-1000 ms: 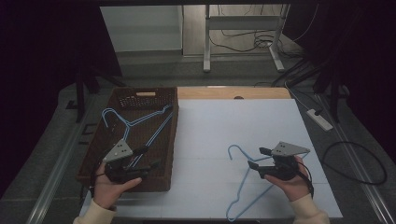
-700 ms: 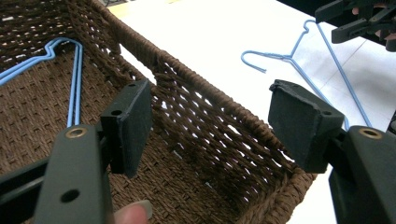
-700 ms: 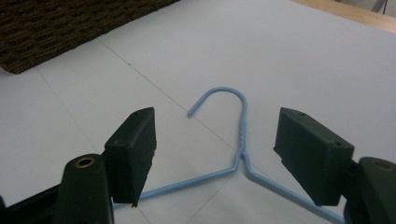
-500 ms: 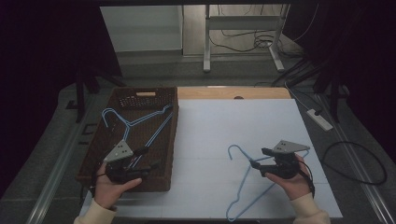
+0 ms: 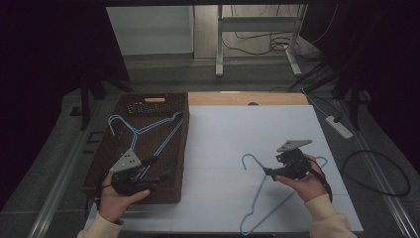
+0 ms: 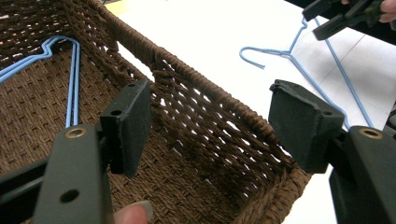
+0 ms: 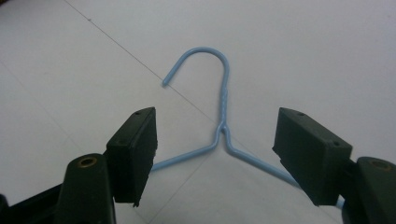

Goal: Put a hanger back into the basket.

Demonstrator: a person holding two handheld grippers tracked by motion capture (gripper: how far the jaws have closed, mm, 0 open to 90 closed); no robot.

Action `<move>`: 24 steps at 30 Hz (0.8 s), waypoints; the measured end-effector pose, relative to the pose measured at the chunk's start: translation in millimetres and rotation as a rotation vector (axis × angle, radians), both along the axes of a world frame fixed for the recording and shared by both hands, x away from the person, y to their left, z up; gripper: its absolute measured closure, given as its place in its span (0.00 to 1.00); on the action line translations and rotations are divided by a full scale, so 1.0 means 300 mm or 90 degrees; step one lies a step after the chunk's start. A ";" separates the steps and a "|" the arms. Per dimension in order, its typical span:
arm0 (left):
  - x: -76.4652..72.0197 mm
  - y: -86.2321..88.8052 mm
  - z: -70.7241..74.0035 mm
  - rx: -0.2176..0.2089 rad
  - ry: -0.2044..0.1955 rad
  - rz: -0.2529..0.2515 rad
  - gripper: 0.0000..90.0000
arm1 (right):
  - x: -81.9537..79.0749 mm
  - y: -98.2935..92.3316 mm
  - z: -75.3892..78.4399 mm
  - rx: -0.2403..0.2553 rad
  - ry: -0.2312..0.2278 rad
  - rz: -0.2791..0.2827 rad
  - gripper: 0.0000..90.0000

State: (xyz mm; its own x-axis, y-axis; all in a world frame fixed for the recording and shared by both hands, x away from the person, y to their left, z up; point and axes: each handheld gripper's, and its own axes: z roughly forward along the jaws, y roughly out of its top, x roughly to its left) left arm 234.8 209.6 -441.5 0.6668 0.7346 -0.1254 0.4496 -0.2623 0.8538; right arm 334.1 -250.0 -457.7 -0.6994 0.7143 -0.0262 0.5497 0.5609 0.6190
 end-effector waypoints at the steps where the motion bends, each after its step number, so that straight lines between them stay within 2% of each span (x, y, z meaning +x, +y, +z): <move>1: -0.001 -0.001 0.000 0.001 0.000 0.001 0.35 | 0.012 0.008 -0.005 -0.004 0.008 0.002 0.34; 5: 0.001 -0.005 0.000 0.001 0.002 0.001 0.35 | 0.047 0.030 -0.022 -0.029 0.028 0.003 0.34; 9: 0.005 -0.006 -0.003 0.003 0.002 0.000 0.35 | 0.081 0.044 -0.040 -0.040 0.053 -0.007 0.36; 18: 0.005 -0.008 -0.003 0.003 0.000 -0.002 0.35 | 0.157 0.081 -0.094 -0.090 0.097 -0.012 0.47; 20: 0.006 -0.007 -0.005 0.004 0.001 -0.002 0.35 | 0.189 0.096 -0.112 -0.108 0.127 -0.015 0.51; 22: 0.007 -0.007 -0.007 0.004 0.001 -0.002 0.35 | 0.195 0.099 -0.116 -0.109 0.131 -0.017 0.53; 24: 0.008 -0.006 -0.009 0.005 0.003 -0.002 0.35 | 0.206 0.108 -0.122 -0.127 0.141 -0.014 0.56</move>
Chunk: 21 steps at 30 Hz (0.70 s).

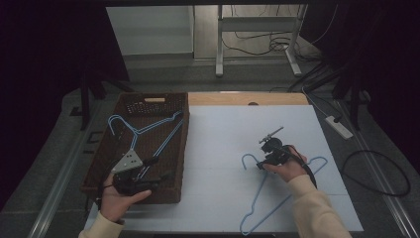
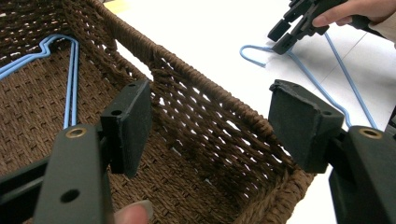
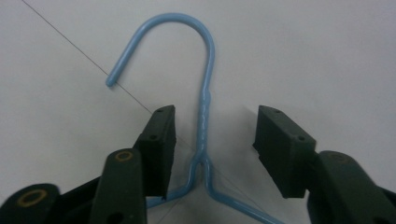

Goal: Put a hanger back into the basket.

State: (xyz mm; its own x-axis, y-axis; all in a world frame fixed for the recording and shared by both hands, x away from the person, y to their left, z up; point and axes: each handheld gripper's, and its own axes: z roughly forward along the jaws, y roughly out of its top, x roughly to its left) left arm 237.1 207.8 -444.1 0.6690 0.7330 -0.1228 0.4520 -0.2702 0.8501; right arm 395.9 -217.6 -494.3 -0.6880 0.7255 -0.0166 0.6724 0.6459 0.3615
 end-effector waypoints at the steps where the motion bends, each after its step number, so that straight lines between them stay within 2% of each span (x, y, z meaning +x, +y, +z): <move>1: 0.000 0.000 -0.001 0.001 0.001 -0.001 0.35 | 0.005 0.010 -0.005 -0.010 0.009 -0.001 0.60; 7: -0.002 0.000 0.003 0.002 -0.001 0.000 0.35 | 0.007 0.032 -0.002 -0.032 0.016 -0.005 0.71; 8: -0.004 -0.001 0.005 0.003 -0.002 -0.001 0.35 | 0.007 0.045 -0.001 -0.042 0.023 -0.018 0.75; 10: -0.005 -0.002 0.006 0.003 -0.001 -0.001 0.35 | 0.007 0.048 -0.001 -0.042 0.025 -0.026 0.77; 11: -0.006 -0.004 0.006 0.004 -0.001 -0.002 0.35 | 0.008 0.054 -0.001 -0.043 0.030 -0.037 0.83; 12: -0.006 -0.004 0.006 0.004 -0.001 -0.002 0.35 | 0.008 0.054 -0.001 -0.043 0.030 -0.037 0.83; 13: -0.007 -0.006 0.007 0.006 -0.001 -0.003 0.35 | 0.007 0.061 0.000 -0.049 0.033 -0.032 0.92; 14: -0.007 -0.006 0.007 0.006 -0.001 -0.003 0.35 | 0.006 0.065 0.000 -0.050 0.033 -0.029 0.95; 18: -0.011 -0.007 0.011 0.006 -0.003 -0.005 0.35 | -0.003 0.074 0.000 -0.060 0.023 -0.028 0.95; 21: -0.013 -0.005 0.015 0.005 -0.005 -0.004 0.35 | -0.002 0.060 0.001 -0.040 0.027 -0.029 0.96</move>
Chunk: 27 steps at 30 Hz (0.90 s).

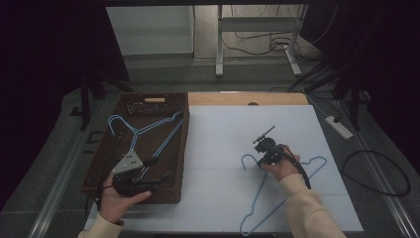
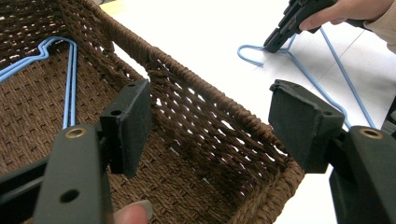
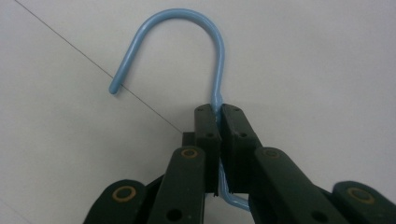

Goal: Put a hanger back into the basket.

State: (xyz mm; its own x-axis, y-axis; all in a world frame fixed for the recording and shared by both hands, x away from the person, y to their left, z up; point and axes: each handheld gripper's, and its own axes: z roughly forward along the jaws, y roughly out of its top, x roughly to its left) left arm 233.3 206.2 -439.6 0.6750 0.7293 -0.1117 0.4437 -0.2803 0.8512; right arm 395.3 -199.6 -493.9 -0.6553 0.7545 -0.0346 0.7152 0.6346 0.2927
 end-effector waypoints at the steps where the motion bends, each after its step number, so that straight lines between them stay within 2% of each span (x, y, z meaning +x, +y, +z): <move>1: 0.000 0.000 0.000 0.000 0.000 0.000 0.35 | -0.001 -0.005 0.000 0.006 -0.001 0.003 0.96; 9: 0.000 -0.005 0.001 -0.001 0.000 0.001 0.35 | -0.024 -0.009 0.029 0.040 -0.038 0.014 0.96; 16: -0.005 -0.023 0.009 -0.010 0.006 -0.008 0.35 | -0.045 -0.019 0.069 0.072 -0.085 0.019 0.96; 27: -0.005 -0.097 0.020 -0.016 0.022 -0.029 0.34 | -0.050 -0.023 0.086 0.105 -0.108 0.023 0.96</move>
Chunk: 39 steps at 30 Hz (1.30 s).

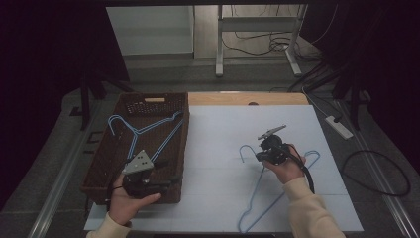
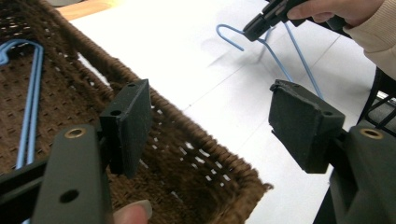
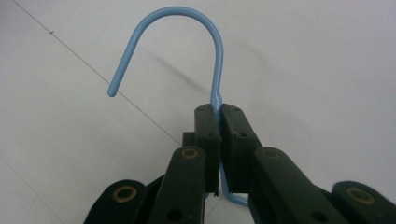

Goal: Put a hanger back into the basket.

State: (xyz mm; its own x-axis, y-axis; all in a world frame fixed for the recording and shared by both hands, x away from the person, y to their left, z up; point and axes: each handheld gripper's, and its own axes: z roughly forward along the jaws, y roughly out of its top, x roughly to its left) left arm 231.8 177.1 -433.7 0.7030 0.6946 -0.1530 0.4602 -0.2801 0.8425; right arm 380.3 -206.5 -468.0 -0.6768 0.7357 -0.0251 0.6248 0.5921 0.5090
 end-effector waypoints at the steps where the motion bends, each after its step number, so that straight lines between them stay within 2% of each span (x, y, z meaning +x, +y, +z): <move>1: 0.000 0.000 0.000 0.000 0.000 0.000 0.34 | 0.000 0.000 0.000 0.000 0.000 0.000 0.96; 8: 0.009 -0.056 0.002 -0.007 0.012 -0.015 0.34 | -0.002 -0.005 0.009 0.011 -0.007 -0.002 0.96; 18: 0.038 -0.206 -0.008 -0.004 0.040 -0.056 0.33 | -0.006 -0.009 0.017 0.024 -0.015 -0.002 0.96; 23: 0.050 -0.235 -0.015 -0.001 0.048 -0.065 0.34 | -0.008 -0.008 0.018 0.026 -0.017 -0.001 0.96; 31: 0.068 -0.316 -0.050 0.013 0.068 -0.076 0.33 | -0.012 -0.004 0.022 0.029 -0.024 0.000 0.96; 39: 0.091 -0.417 -0.095 0.034 0.091 -0.106 0.33 | -0.016 0.004 0.026 0.036 -0.028 0.000 0.96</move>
State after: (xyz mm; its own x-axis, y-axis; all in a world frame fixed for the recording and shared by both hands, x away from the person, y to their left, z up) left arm 259.1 51.9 -462.2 0.7829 0.5801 -0.2250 0.5172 -0.4056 0.7537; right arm 375.4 -205.3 -460.3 -0.6764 0.7364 -0.0138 0.6004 0.5621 0.5688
